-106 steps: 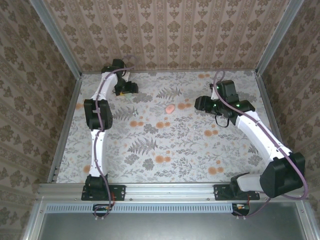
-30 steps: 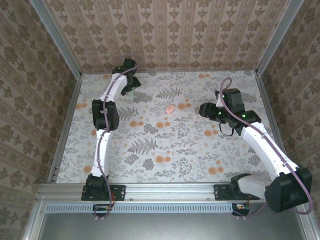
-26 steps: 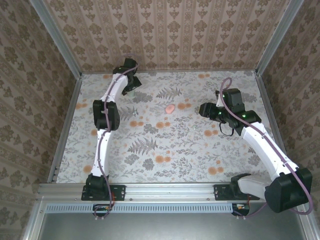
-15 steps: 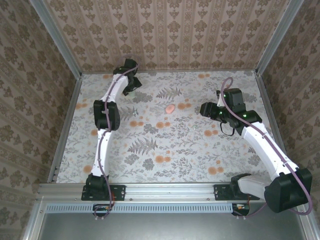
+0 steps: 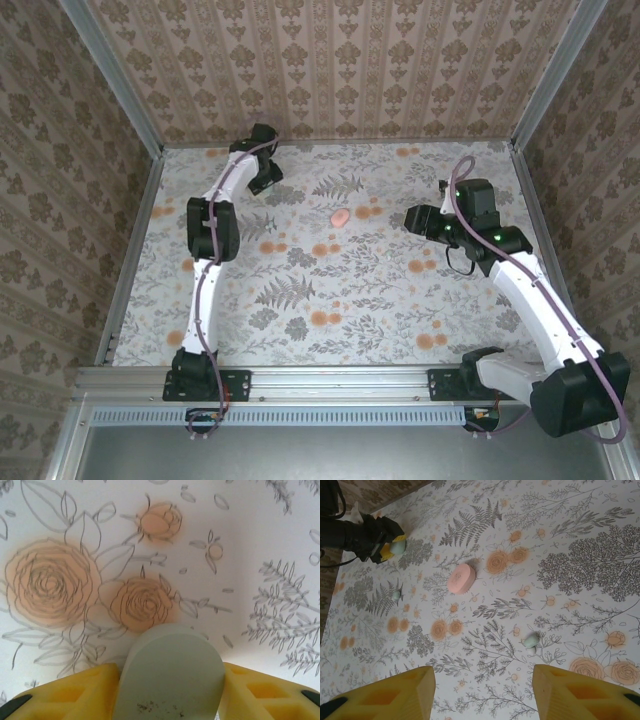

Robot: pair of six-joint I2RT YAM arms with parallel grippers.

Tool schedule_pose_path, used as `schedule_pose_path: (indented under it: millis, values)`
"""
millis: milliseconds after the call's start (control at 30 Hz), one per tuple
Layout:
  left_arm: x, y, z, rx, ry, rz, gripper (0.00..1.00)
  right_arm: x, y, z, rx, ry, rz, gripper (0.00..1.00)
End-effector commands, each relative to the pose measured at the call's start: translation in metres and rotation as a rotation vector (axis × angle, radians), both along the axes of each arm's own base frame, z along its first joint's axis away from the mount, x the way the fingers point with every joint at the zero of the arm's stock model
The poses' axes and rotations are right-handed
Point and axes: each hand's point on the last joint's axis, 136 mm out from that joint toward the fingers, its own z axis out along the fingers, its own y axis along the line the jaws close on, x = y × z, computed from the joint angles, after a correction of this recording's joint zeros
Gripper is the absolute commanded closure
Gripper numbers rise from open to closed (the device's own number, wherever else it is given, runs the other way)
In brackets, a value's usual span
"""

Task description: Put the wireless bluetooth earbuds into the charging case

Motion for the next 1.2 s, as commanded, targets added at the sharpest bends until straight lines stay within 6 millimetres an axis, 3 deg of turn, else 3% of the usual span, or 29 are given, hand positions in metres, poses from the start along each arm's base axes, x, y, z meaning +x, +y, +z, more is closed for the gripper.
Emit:
schedule_pose_path:
  millis: [0, 233, 467, 600, 800, 1000, 1167]
  values:
    - [-0.02, -0.011, 0.008, 0.027, 0.031, -0.069, 0.49, -0.008, -0.001, 0.0, 0.0, -0.011, 0.018, 0.45]
    - [-0.044, -0.033, 0.029, 0.064, -0.023, -0.241, 0.49, -0.013, 0.004, -0.002, 0.035, 0.002, 0.031, 0.44]
    - [-0.081, -0.07, 0.068, 0.071, -0.163, -0.492, 0.49, -0.019, 0.015, -0.006, 0.11, 0.039, 0.066, 0.43]
    - [-0.124, -0.103, 0.078, 0.03, -0.204, -0.691, 0.49, -0.021, 0.025, -0.008, 0.178, 0.07, 0.1, 0.42]
    - [-0.197, -0.136, 0.085, -0.122, -0.228, -0.967, 0.49, -0.023, 0.042, -0.007, 0.292, 0.117, 0.157, 0.42]
    - [-0.252, -0.154, 0.103, -0.256, -0.333, -1.187, 0.5, -0.021, 0.061, -0.009, 0.398, 0.174, 0.206, 0.42]
    - [-0.289, -0.164, 0.114, -0.361, -0.393, -1.389, 0.51, -0.032, 0.101, -0.008, 0.4, 0.236, 0.333, 0.41]
